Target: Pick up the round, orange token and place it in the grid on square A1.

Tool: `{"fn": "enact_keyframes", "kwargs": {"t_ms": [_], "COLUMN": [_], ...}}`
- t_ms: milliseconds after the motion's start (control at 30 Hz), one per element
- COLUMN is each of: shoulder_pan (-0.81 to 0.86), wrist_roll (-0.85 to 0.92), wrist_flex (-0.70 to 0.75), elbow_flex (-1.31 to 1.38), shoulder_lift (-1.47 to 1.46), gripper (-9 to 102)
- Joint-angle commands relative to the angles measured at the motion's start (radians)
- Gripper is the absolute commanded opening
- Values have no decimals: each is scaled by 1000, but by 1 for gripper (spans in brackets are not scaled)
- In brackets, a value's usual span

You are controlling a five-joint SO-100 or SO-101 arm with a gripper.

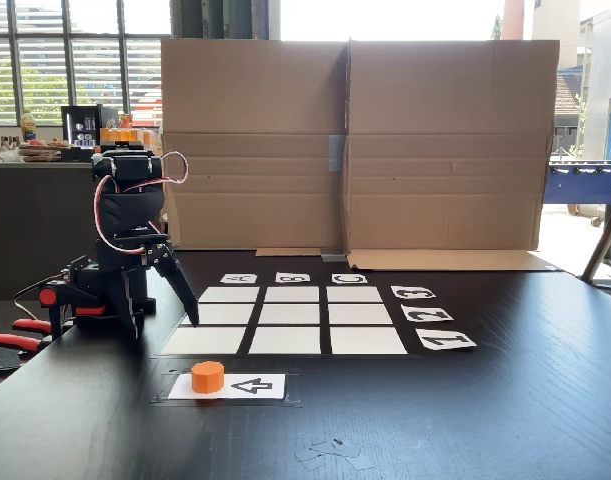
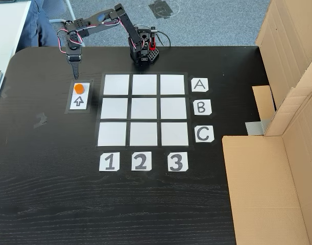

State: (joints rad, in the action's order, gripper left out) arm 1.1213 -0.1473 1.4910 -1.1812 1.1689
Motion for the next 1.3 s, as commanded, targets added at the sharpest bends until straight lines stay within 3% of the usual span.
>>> {"fn": "enact_keyframes", "kwargs": {"t_ms": [0, 1267], "shoulder_pan": [-9, -107], "wrist_roll": [-6, -21], "wrist_flex": [2, 18], "elbow_flex": [72, 325], "shoulder_lift": [-14, -310], "gripper": [33, 38]}}
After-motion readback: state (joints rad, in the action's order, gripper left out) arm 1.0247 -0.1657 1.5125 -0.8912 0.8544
